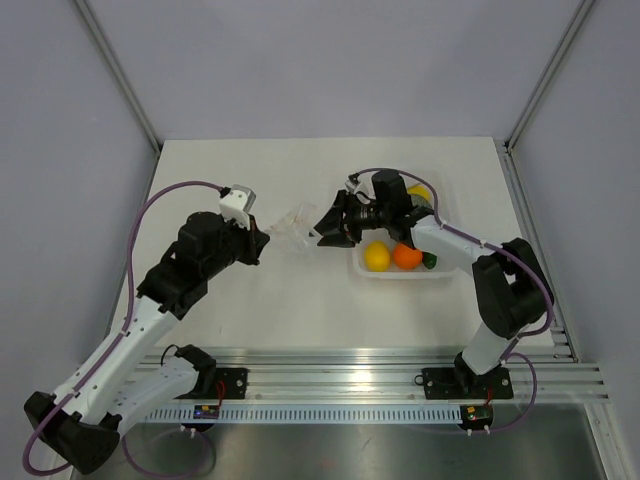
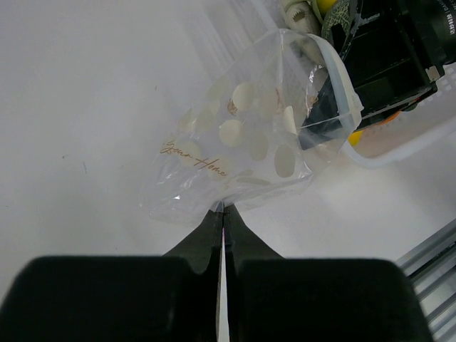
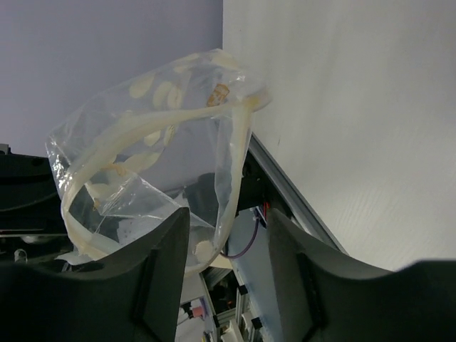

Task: Place the food in the zip-top bag and seal the zipper
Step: Open the zipper of the food storage bag at the center of the board.

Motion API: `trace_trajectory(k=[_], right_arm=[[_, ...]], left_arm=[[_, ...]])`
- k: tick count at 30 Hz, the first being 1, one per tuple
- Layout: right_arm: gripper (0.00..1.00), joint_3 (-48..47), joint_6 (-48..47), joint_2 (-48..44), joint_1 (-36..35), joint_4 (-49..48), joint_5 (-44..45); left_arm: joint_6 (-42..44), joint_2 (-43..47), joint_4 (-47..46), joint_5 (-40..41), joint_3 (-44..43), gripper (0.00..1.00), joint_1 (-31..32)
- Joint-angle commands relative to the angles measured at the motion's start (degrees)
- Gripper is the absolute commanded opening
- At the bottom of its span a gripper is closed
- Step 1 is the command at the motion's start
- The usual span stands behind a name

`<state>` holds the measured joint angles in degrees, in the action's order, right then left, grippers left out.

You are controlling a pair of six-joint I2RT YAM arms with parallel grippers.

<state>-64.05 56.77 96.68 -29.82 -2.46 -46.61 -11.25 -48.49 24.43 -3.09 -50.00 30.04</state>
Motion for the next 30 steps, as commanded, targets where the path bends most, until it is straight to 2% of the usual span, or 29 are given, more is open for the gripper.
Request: trace_trajectory(k=[1, 3, 4, 5, 9, 11, 14, 15, 16, 17, 18, 19, 22, 27, 30], right_arm=[[0.54, 0.2, 3.2, 1.3, 0.0, -8.4, -6.9], [0.44, 0.2, 4.5, 2.2, 0.0, -9.8, -8.2], [0.35, 0.6, 5.6, 2.4, 0.0, -11.4, -9.0], [0.34, 0.6, 6.0, 2.5, 0.0, -12.1, -9.2], [0.09, 0.4, 6.5, 3.1, 0.0, -13.4, -9.5], [0.01, -0.4, 4.9, 3.1, 0.0, -11.5, -8.4], [0.00, -2.7, -0.9, 1.9, 0.0, -4.0, -4.4], [0.00, -3.5, -2.8, 1.0, 0.0, -1.5, -3.0], [0.00, -5.5, -4.9, 0.4, 0.0, 4.9, 0.6], [0.00, -6.8, -9.5, -0.1, -0.1, 8.1, 2.8], [0.00, -7.9, -11.8, -1.1, -0.1, 13.7, 4.9], [0.00, -10.5, -13.9, -1.5, -0.3, 16.5, 9.2], [0.00, -14.9, -20.5, -2.2, -1.1, 24.9, 17.1], [0.00, -20.0, -27.6, -0.9, -3.3, 33.6, 28.3], [0.00, -20.7, -28.6, -0.4, -4.8, 34.8, 32.3]], left_arm=[[1.5, 0.0, -1.3, -1.6, -1.9, 0.00, -0.2], [1.7, -0.1, -1.3, -1.6, -1.9, 0.00, -0.2], [1.8, 0.0, -1.3, -1.5, -1.9, 0.00, -0.2], [1.8, -0.1, -1.3, -1.4, -1.9, 0.00, -0.2], [1.8, -0.1, -1.1, -1.0, -2.2, 0.00, -0.2], [1.7, -0.2, -0.7, -0.3, -2.5, 0.00, -0.2], [1.5, -0.6, 0.0, 0.1, -3.6, 0.01, -0.2], [1.3, -1.0, 0.9, 0.4, -4.2, 0.12, -0.2], [1.3, -1.2, 1.6, 0.5, -5.2, 0.42, -0.2], [1.3, -1.3, 2.8, 0.8, -5.7, 0.56, -0.2], [1.4, -1.4, 3.4, 0.8, -6.2, 0.64, -0.2], [1.4, -1.5, 4.0, 1.1, -7.0, 0.80, -0.2], [1.1, -1.1, 5.3, 0.7, -7.7, 0.93, -0.2], [-0.1, -2.3, 6.2, -1.1, -9.7, 0.91, -0.2], [-1.5, -6.6, 8.2, -3.1, -12.5, 0.84, -0.2]])
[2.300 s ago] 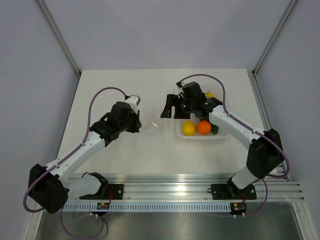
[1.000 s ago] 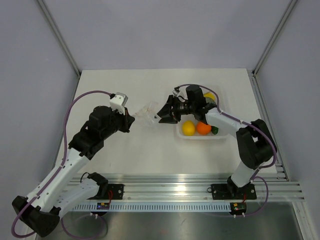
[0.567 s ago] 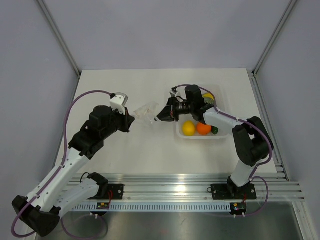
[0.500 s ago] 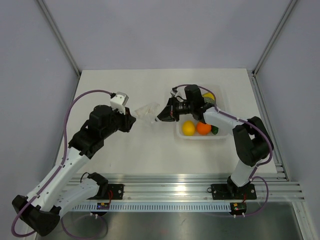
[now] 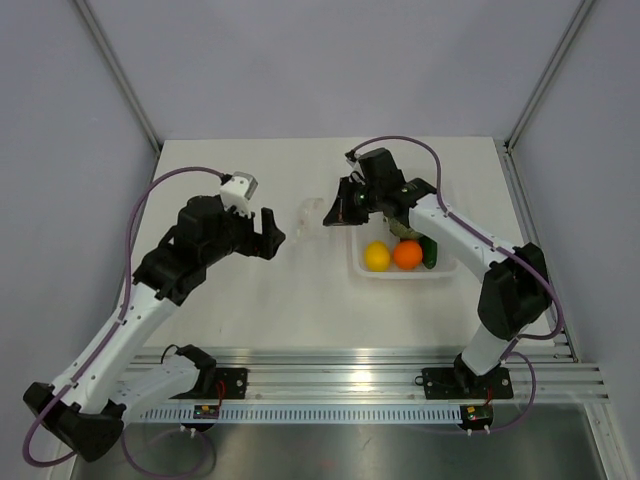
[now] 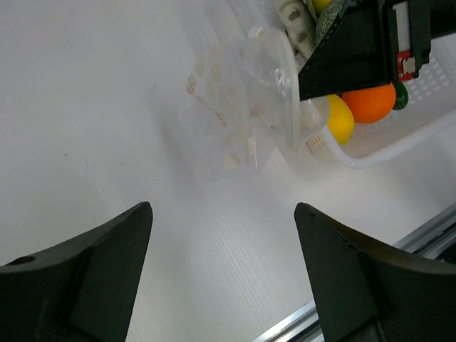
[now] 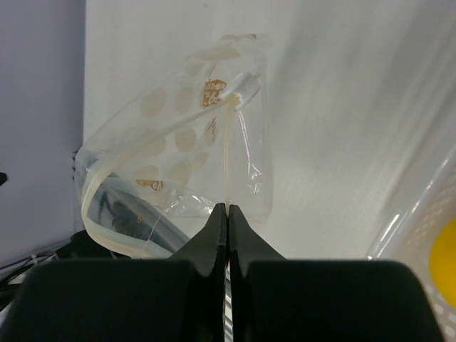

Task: Place the food in the zip-top bag and seal the zipper
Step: Open the zipper of the food storage bag at the center of the board.

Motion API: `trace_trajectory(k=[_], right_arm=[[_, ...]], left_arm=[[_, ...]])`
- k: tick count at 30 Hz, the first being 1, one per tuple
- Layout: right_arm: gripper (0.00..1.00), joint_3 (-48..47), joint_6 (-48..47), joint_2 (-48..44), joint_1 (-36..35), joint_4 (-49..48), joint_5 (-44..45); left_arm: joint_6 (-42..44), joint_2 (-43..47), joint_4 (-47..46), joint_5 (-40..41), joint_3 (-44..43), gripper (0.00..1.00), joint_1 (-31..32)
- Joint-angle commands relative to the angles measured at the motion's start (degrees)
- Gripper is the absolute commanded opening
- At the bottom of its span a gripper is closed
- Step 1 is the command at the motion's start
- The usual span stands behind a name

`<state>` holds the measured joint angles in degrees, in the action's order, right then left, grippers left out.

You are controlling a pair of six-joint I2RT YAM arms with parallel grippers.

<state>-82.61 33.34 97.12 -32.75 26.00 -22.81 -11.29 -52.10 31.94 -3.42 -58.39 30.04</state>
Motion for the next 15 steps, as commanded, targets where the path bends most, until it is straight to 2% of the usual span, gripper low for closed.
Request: trace_trajectory(k=[1, 6, 11, 15], right_arm=[[0.00, -2.4, -5.7, -0.8, -2.4, 6.8, 10.6], [0.00, -3.8, -6.7, 0.2, -5.0, 9.1, 15.4], [0.00, -3.7, -6.5, 0.0, -5.2, 9.1, 15.8], [0.00, -3.4, -6.3, -0.4, -5.5, 9.2, 15.6]], left_arm=[[-2.7, -5.4, 1.1, -3.1, -4.8, 0.82, -0.1], [-5.5, -9.5, 1.1, -0.6, -9.1, 0.79, 2.6], [-8.0, -17.4, 5.5, 5.9, -14.8, 0.77, 7.6], [-10.6, -19.4, 4.5, 7.6, -15.4, 0.70, 9.1]])
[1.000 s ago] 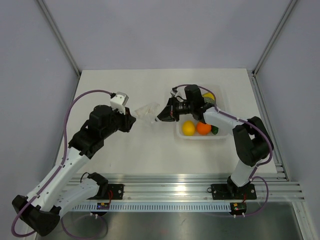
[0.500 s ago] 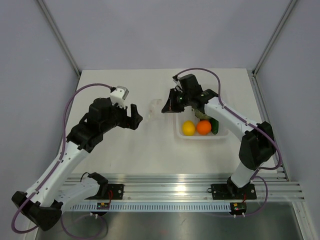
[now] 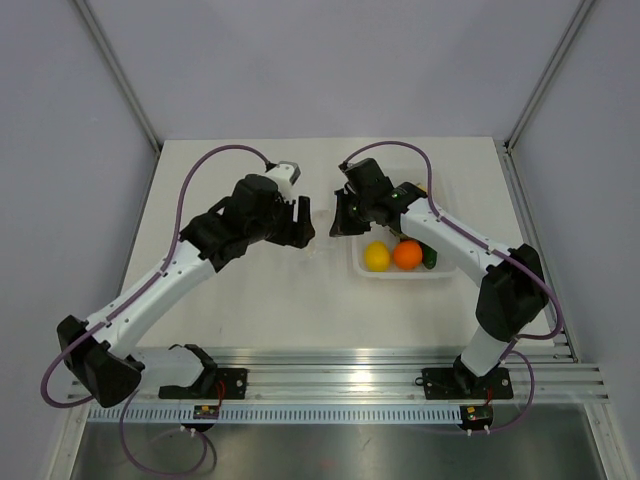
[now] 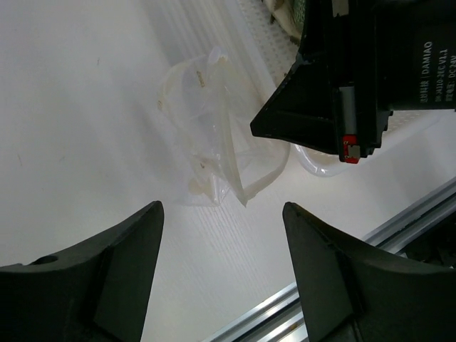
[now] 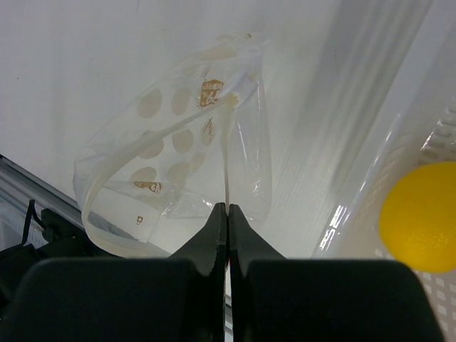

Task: Place the food in the zip-top bag and seal the zipper
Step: Open the zipper of the food storage bag at the center of the board.

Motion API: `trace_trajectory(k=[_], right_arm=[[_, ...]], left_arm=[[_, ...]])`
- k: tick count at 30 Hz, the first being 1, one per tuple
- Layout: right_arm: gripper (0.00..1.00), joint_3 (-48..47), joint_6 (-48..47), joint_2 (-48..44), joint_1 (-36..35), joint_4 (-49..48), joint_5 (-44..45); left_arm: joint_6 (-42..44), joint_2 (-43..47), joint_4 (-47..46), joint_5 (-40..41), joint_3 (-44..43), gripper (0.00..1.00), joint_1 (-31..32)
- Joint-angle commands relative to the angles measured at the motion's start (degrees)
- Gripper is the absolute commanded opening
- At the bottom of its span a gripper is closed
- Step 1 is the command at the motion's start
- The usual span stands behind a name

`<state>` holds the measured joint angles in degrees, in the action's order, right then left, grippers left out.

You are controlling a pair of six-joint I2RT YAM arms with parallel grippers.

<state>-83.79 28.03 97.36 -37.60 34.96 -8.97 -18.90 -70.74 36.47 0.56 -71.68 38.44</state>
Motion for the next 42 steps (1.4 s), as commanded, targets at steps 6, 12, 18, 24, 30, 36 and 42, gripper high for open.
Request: trace_trajectory(k=[6, 12, 18, 24, 30, 36, 42], right_arm=[[0.00, -1.7, -0.7, -1.3, -0.5, -0.1, 1.4], [0.00, -2.0, -0.5, -1.5, -0.8, -0.2, 1.1], [0.00, -2.3, -0.4, -1.4, -1.1, -0.1, 0.9], [0.00, -2.2, -0.2, -1.8, -1.1, -0.2, 0.5], [0.00, -2.3, -0.3, -2.1, -1.2, -0.2, 0.2], [0.00, -2.2, -0.5, -2.6, -1.3, 0.1, 0.2], [0.00, -1.0, -0.9, -3.6, -1.3, 0.0, 0.9]], left_arm=[[-4.2, -3.1, -1.4, 4.2, -2.9, 0.56, 1.4], [-3.9, -5.5, -1.9, 5.7, -4.4, 0.56, 2.4], [-3.2, -8.8, -1.6, 8.3, -6.7, 0.47, 3.7], [-2.4, -11.3, -1.0, 11.8, -7.9, 0.42, 4.5], [-1.3, -12.8, -0.7, 13.9, -9.0, 0.38, 4.6], [-0.9, -14.3, -0.7, 13.5, -10.1, 0.27, 4.6], [-0.1, -15.9, -0.3, 11.5, -10.4, 0.27, 4.6]])
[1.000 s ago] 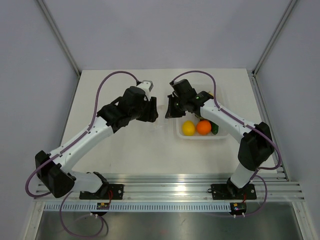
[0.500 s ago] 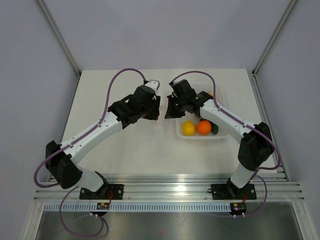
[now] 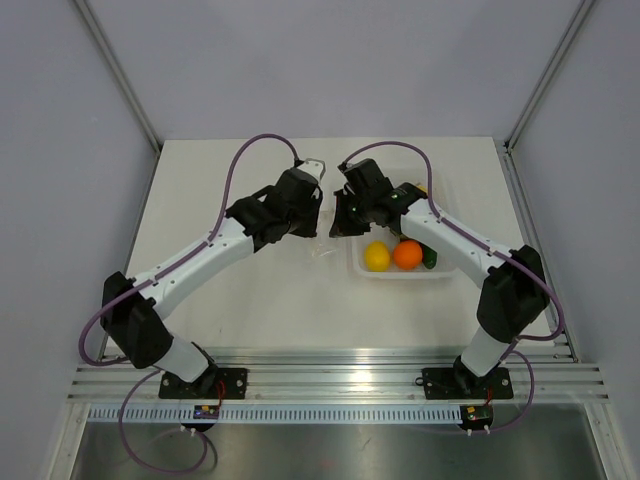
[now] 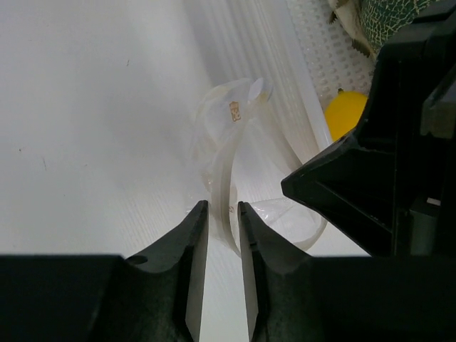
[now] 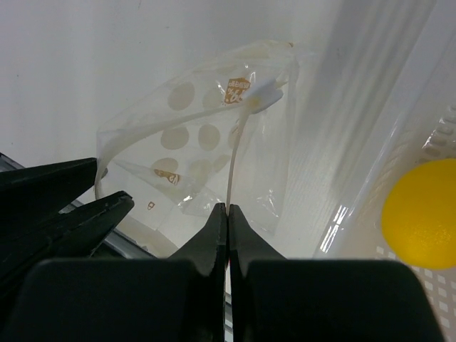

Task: Place the food in the zip-top bag and seal the zipper
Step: Open the zipper of the food storage bag at the center of the board.

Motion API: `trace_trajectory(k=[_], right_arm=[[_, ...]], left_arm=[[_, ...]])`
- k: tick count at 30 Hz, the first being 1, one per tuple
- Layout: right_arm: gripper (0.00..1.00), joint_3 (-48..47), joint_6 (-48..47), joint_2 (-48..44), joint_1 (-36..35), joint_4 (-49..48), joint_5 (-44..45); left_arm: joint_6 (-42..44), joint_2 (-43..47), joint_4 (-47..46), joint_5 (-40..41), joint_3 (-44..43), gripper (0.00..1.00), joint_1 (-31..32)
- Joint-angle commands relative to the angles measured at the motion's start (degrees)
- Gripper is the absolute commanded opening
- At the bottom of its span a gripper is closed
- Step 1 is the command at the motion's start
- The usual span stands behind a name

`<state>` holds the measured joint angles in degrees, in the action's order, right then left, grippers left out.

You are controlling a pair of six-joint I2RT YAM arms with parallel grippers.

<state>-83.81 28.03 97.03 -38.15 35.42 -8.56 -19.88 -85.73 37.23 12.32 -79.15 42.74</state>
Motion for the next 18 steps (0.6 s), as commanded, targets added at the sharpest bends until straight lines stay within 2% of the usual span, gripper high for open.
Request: trace_trajectory(k=[1, 3, 5, 12, 13, 15, 16, 17, 18], right_arm=[[0.00, -0.7, -0.8, -3.6, -0.8, -0.4, 0.6], [0.00, -0.7, -0.8, -3.6, -0.8, -0.4, 0.6], [0.00, -0.8, -0.8, -3.7, -0.7, -0.4, 0.6], [0.00, -0.8, -0.8, -3.3, -0.7, -0.6, 0.6], [0.00, -0.6, -0.8, -3.2, -0.8, -0.9, 0.6], [0.02, -0.3, -0.8, -3.3, -0.8, -1.1, 0.3], [0.12, -0.2, -0.9, -3.5, -0.8, -1.2, 0.3], [0.35, -0.1, -0.9, -3.7, -0.8, -1.3, 0.4], [0.43, 0.0, -0.9, -4.4, -0.8, -1.7, 0.6]], left_arm=[[0.9, -1.3, -0.8, -0.1, -3.0, 0.30, 0.3], [1.0, -1.5, -0.6, 0.3, -3.1, 0.39, 0.3], [1.0, -1.7, -0.4, 0.3, -3.1, 0.40, 0.3], [1.0, -1.3, -0.7, 1.2, -2.8, 0.10, 0.3], [1.0, -1.2, -0.6, 1.2, -2.8, 0.00, 0.3], [0.9, -1.0, -0.4, 1.3, -2.5, 0.00, 0.3], [0.7, -0.9, -0.3, 1.4, -2.3, 0.00, 0.3], [0.5, -0.7, -0.1, 2.4, -2.0, 0.00, 0.3], [0.3, -0.7, 0.3, 2.9, -1.8, 0.00, 0.3]])
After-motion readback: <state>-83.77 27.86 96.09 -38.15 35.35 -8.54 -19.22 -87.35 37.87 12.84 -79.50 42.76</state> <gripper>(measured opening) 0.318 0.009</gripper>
